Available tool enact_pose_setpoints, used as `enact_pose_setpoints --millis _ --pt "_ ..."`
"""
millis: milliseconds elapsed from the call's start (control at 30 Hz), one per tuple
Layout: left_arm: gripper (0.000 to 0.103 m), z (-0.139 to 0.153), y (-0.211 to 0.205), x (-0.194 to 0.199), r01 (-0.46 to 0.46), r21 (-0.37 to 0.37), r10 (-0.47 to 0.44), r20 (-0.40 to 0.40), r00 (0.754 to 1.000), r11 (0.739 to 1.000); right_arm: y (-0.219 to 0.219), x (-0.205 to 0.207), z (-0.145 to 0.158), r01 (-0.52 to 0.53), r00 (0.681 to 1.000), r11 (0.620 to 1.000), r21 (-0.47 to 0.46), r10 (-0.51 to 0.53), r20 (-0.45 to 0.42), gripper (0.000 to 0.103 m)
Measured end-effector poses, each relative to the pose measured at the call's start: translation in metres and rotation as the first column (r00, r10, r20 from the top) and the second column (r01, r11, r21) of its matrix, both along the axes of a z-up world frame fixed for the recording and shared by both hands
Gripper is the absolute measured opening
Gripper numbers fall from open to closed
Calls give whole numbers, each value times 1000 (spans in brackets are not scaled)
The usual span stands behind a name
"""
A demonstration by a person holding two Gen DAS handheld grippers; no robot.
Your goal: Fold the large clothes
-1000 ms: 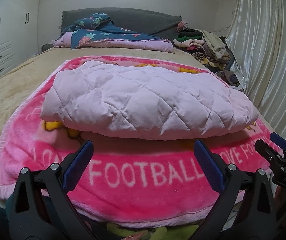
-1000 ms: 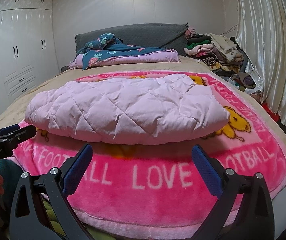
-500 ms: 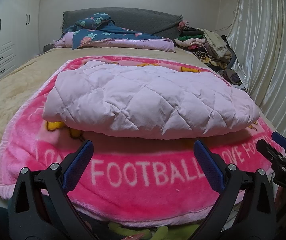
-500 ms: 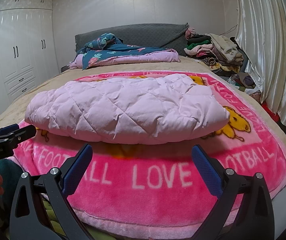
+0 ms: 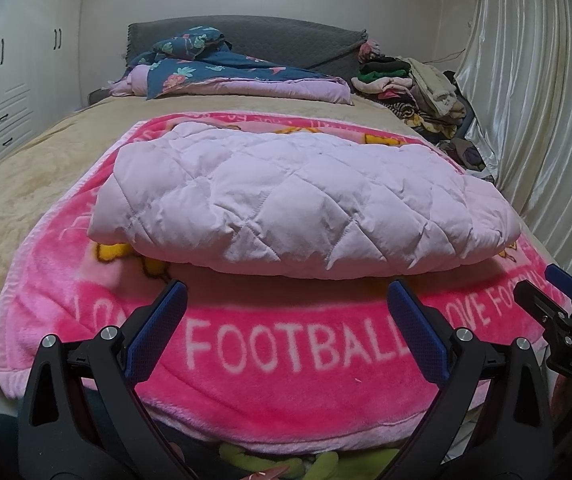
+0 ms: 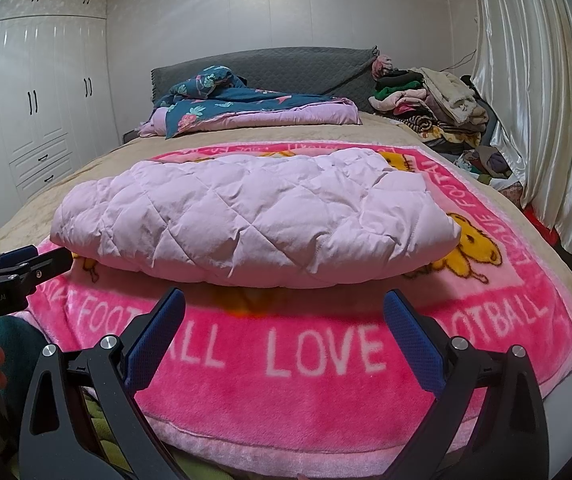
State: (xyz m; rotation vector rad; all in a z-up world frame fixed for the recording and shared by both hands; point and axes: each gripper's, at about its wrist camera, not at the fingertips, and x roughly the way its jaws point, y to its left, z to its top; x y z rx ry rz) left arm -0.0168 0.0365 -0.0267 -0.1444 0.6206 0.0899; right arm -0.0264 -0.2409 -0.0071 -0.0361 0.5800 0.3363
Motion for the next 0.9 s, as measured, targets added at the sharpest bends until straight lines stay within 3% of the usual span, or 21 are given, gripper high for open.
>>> enact_pose_setpoints --millis 900 --pt "94 1 3 -3 -9 2 9 -1 1000 1000 0 -1 2 -1 1000 1000 -3 1 3 99"
